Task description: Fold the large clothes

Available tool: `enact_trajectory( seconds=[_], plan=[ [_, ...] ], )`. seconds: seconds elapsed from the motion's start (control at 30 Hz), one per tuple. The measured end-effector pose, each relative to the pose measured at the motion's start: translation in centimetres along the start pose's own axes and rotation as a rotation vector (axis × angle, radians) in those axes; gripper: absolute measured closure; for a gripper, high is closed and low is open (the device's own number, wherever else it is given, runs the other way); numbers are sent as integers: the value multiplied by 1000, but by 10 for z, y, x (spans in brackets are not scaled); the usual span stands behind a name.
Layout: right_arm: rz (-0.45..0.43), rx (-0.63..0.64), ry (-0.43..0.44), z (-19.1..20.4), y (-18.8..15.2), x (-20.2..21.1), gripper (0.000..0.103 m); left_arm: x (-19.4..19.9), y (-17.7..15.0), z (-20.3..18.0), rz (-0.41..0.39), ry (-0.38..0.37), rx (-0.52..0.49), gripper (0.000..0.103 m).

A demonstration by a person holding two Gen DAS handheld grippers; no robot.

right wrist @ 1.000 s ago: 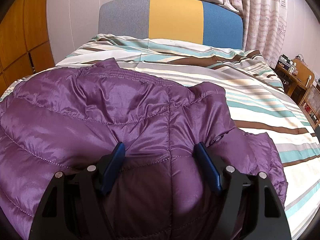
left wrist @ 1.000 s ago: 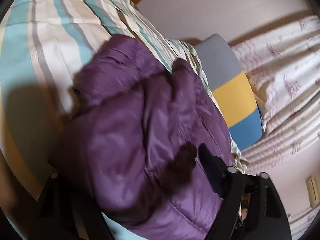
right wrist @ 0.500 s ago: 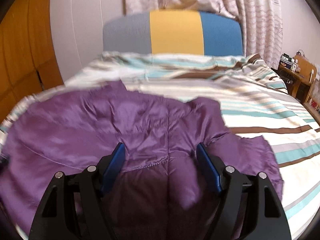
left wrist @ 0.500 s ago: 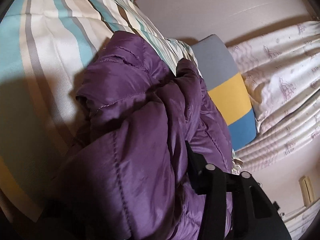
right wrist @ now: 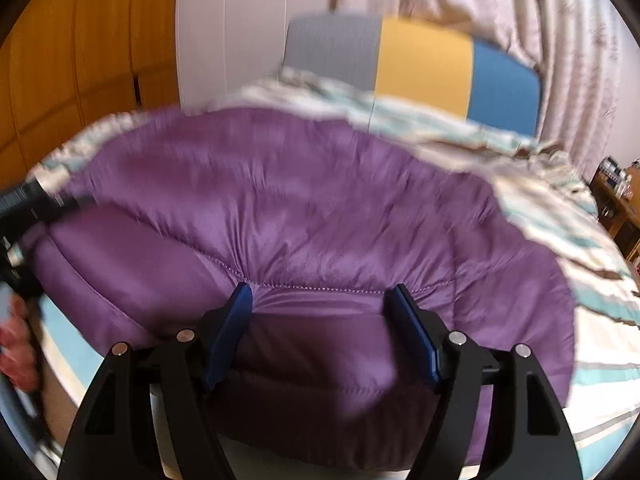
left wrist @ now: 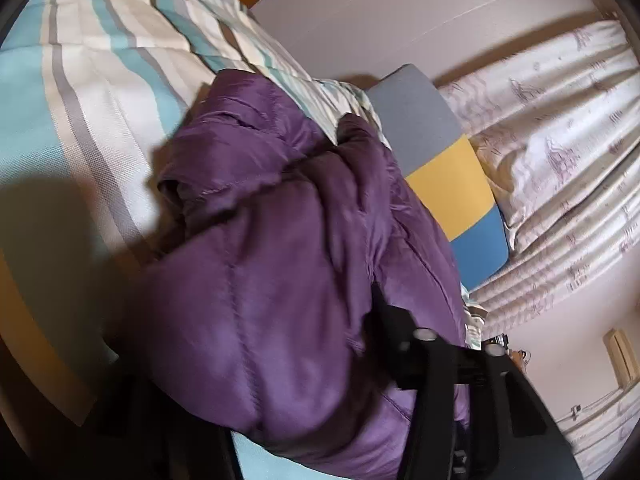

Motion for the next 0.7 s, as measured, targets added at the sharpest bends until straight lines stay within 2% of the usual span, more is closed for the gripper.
enact_trajectory(
  seconds=[0.07,0.17,0.3,0.37,0.5,0.7],
  plan=[
    [34,0,11,0,-2,-8,32,-2,4,-1,0,6,12,71],
    [40,-4,17,1,-5,-10,32,6,8,-12,-27,24,-37,80],
    [38,-4,12,1,-6,-10,32,16,15,-43,-70,32,-151,83],
    [38,-6,10,0,-6,-11,32,18,15,-63,-88,33,-236,83],
    [36,-18,10,-2,-4,-10,32,23,5,-110,-117,39,-485,83],
    [32,-51,21,-3,-1,-7,31,20,-28,-173,-108,8,-802,83]
  ],
)
Point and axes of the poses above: each gripper's, at about its wrist camera, not at the fingertips, and x roughly against the way its jaws point, z to its left, y to its top, the point moved 8 cm from there along -x, roughly the way its jaws point, and after that the axes turned 6 degrees about -y, right-handed, at the moved point
